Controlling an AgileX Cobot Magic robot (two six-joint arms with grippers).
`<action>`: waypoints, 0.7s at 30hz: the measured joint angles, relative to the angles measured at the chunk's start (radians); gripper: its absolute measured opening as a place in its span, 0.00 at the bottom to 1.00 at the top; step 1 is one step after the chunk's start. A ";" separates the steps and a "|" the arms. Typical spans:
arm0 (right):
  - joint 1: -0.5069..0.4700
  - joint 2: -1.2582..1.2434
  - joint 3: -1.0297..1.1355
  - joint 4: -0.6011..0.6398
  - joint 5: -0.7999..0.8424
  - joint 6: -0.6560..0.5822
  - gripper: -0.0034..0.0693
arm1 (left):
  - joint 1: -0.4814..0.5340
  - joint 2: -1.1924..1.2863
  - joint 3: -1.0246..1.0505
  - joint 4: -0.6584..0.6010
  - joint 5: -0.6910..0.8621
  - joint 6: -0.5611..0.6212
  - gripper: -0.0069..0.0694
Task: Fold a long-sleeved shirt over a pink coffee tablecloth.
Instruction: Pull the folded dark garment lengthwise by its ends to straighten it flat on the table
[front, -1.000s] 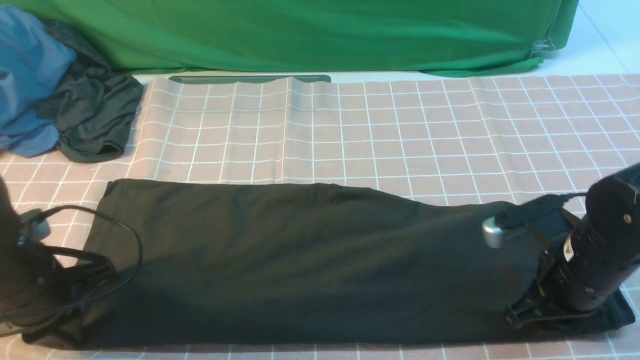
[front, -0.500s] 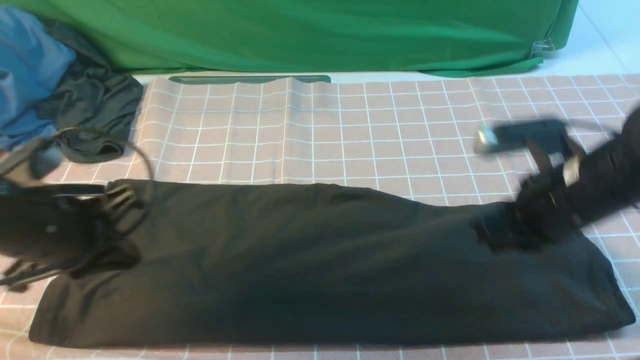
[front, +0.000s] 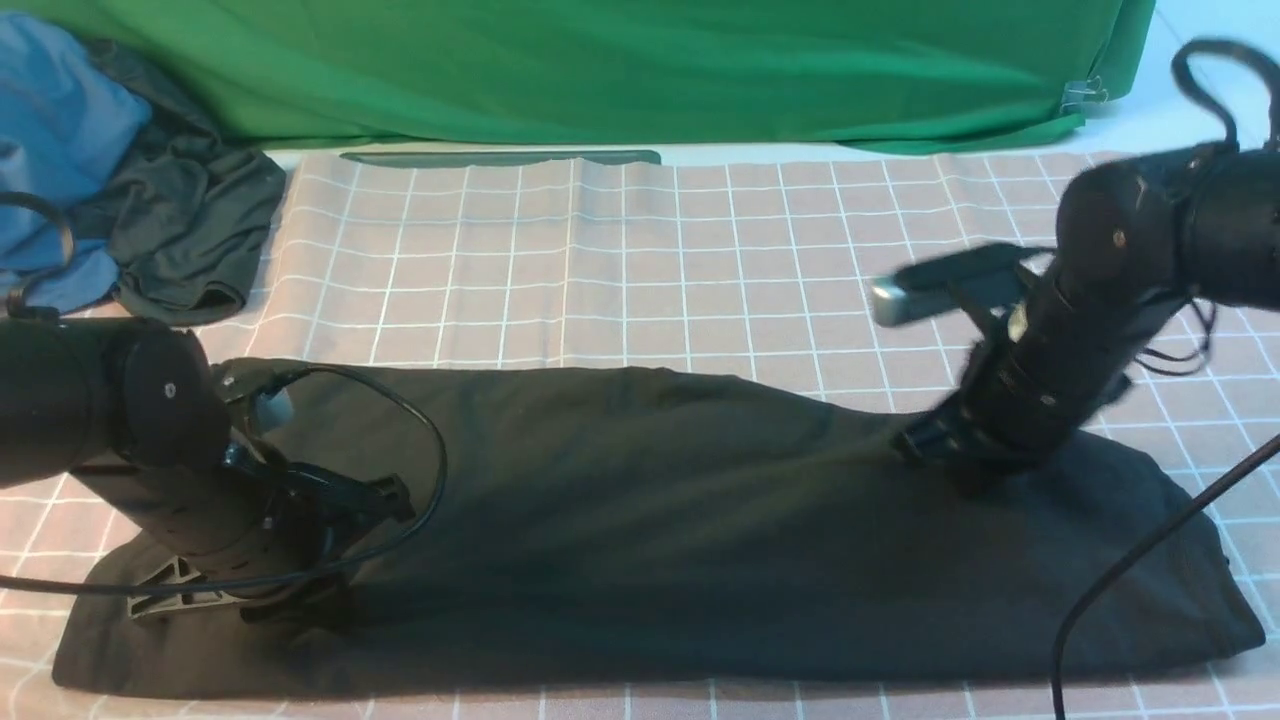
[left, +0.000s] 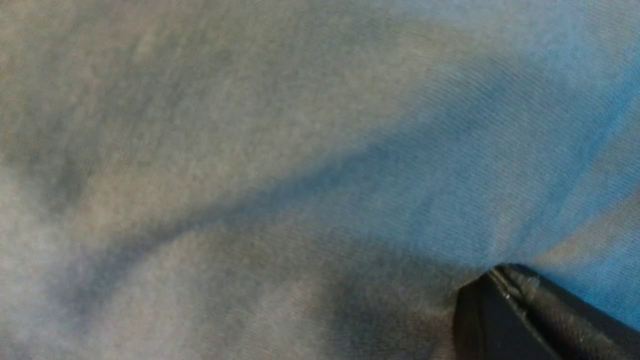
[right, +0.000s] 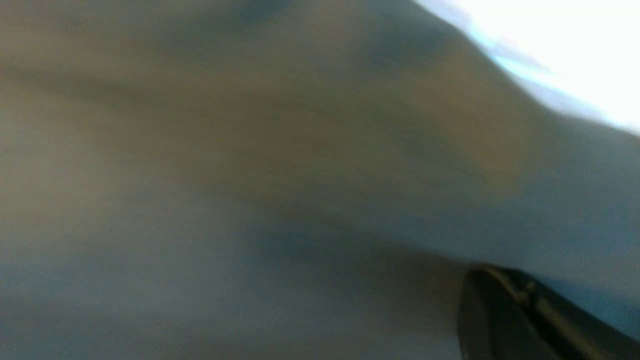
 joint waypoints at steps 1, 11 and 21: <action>-0.005 0.002 0.006 -0.010 0.004 0.008 0.10 | 0.000 -0.002 0.006 0.000 -0.004 -0.002 0.11; -0.131 -0.004 0.058 -0.042 0.168 -0.006 0.11 | 0.001 -0.045 0.039 -0.021 -0.034 0.002 0.11; -0.110 -0.230 0.027 0.171 0.064 -0.147 0.12 | 0.011 -0.201 -0.127 -0.025 0.089 0.015 0.11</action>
